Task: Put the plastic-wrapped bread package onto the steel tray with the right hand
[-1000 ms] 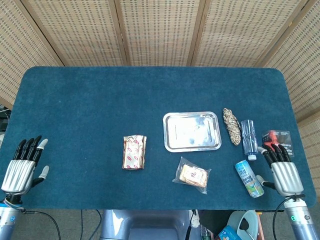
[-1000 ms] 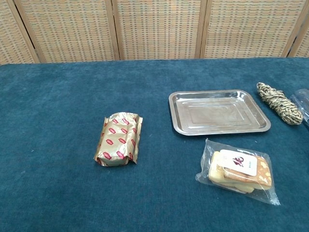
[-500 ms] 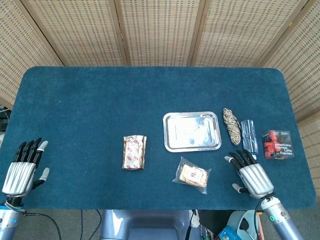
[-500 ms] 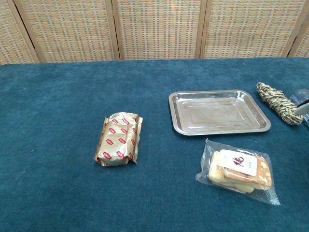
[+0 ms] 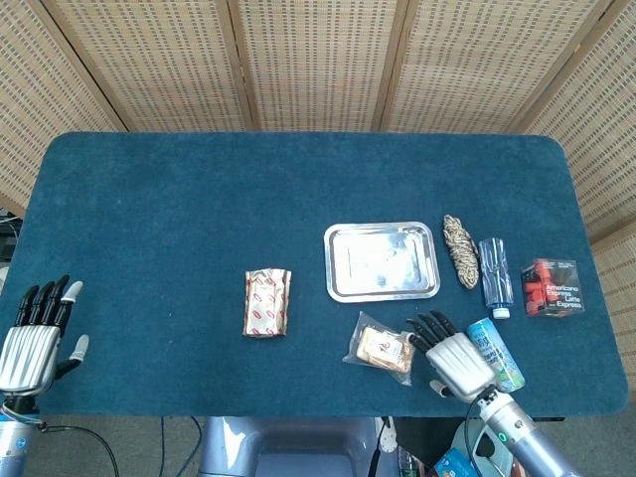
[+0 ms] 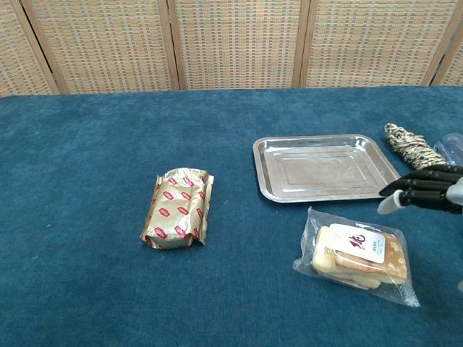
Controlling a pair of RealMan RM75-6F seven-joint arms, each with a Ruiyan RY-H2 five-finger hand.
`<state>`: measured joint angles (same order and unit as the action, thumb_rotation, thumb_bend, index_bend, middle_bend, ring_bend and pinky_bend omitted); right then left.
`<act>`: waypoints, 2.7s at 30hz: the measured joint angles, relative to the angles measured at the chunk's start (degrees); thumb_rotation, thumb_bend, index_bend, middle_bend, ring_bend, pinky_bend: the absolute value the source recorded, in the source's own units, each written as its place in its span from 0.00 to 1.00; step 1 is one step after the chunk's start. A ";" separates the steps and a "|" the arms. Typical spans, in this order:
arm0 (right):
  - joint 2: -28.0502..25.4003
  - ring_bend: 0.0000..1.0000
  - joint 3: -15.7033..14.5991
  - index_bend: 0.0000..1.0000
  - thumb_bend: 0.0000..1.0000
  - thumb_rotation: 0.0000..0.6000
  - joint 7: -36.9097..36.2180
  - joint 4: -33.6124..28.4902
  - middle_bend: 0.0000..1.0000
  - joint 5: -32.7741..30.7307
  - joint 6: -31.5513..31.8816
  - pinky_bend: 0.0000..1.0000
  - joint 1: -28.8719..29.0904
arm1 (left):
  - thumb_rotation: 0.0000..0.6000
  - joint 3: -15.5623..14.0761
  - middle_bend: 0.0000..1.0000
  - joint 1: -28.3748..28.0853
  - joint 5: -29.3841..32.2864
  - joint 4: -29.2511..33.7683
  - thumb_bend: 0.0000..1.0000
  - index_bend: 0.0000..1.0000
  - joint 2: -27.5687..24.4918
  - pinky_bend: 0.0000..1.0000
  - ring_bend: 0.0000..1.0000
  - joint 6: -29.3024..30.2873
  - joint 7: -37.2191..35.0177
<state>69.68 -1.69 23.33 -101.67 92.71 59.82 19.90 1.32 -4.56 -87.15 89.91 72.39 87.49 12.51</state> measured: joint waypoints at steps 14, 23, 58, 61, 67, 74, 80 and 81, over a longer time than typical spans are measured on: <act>2.32 0.00 -1.49 0.13 0.22 1.00 8.62 -4.56 0.04 -2.79 -4.72 0.00 3.01 | 0.99 -0.56 0.00 1.78 -1.03 -0.50 0.41 0.00 -0.36 0.00 0.00 2.61 -2.19; 3.08 0.00 0.02 0.13 0.22 1.00 12.47 -5.56 0.04 -7.91 -8.83 0.00 6.21 | 0.99 -0.82 0.00 2.95 -1.90 -0.37 0.41 0.00 -0.69 0.00 0.00 4.37 -2.70; 9.54 0.45 0.91 0.38 0.27 1.00 13.58 1.55 0.42 -18.43 -13.53 0.62 16.32 | 0.99 0.56 0.00 2.50 0.24 -6.53 0.41 0.00 -0.19 0.00 0.00 1.93 -10.58; 9.61 0.46 0.55 0.39 0.28 1.00 13.39 1.64 0.43 -17.35 -12.49 0.63 16.46 | 0.99 0.57 0.00 2.53 0.32 -6.64 0.41 0.00 -0.19 0.00 0.00 1.86 -10.67; 9.39 0.46 0.82 0.39 0.28 1.00 15.02 0.76 0.44 -17.52 -11.94 0.63 17.40 | 0.99 0.62 0.00 2.55 0.33 -6.57 0.41 0.00 -0.36 0.00 0.00 1.85 -10.69; 7.86 0.46 4.32 0.39 0.28 1.00 13.38 0.36 0.44 -19.48 -12.75 0.63 20.40 | 0.99 0.90 0.00 2.39 1.11 -6.66 0.41 0.00 -0.45 0.00 0.00 1.16 -11.03; 6.40 0.46 6.83 0.39 0.28 1.00 11.50 1.32 0.43 -21.19 -12.90 0.63 22.16 | 0.99 1.26 0.00 2.20 1.98 -6.73 0.41 0.00 -0.69 0.00 0.00 0.39 -11.42; 6.29 0.46 7.26 0.39 0.28 1.00 11.03 1.57 0.44 -21.57 -13.01 0.63 22.45 | 0.99 1.35 0.00 2.09 2.14 -6.70 0.41 0.00 -0.72 0.00 0.00 0.15 -11.38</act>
<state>75.98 5.56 34.35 -100.11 71.14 46.81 42.36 2.67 -2.47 -85.00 83.22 71.68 87.65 1.13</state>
